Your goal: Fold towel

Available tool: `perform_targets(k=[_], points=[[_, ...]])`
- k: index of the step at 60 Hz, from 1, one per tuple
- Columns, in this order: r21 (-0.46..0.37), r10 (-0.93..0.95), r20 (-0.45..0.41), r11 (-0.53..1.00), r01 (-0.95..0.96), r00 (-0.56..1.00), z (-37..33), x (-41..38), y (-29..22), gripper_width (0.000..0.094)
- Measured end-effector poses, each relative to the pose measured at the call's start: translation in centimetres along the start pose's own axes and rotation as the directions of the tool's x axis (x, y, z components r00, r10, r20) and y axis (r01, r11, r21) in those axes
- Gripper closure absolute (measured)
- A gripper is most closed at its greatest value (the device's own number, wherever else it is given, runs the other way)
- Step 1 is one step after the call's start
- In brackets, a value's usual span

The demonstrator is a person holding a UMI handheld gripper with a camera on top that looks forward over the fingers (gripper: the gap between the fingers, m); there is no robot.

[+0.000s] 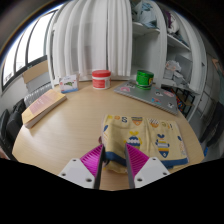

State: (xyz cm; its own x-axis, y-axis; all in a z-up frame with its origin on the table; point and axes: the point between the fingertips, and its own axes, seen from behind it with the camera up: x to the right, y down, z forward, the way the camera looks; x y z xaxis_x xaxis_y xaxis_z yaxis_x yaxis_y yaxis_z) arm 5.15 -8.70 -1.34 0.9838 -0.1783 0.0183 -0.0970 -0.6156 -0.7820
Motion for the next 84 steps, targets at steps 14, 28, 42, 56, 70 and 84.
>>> perform_targets(k=[14,28,42,56,70,84], points=[[0.008,-0.047,0.012,0.999,0.047,0.999,-0.6,1.4,-0.2,0.0909],[0.092,0.183,0.155,0.976,-0.199,0.971,-5.1,5.6,-7.4,0.0899],[-0.059,0.330,0.060,0.943,-0.327,0.942,-2.5,14.9,-1.1,0.0896],[-0.115,0.361,0.075,0.929,-0.351,0.930,-2.5,16.6,0.7,0.0670],[-0.040,0.294,0.030,0.955,-0.292,0.955,-8.5,19.9,-1.8,0.0107],[-0.029,0.378,-0.002,0.925,-0.378,0.926,-14.7,21.9,-1.8,0.0108]])
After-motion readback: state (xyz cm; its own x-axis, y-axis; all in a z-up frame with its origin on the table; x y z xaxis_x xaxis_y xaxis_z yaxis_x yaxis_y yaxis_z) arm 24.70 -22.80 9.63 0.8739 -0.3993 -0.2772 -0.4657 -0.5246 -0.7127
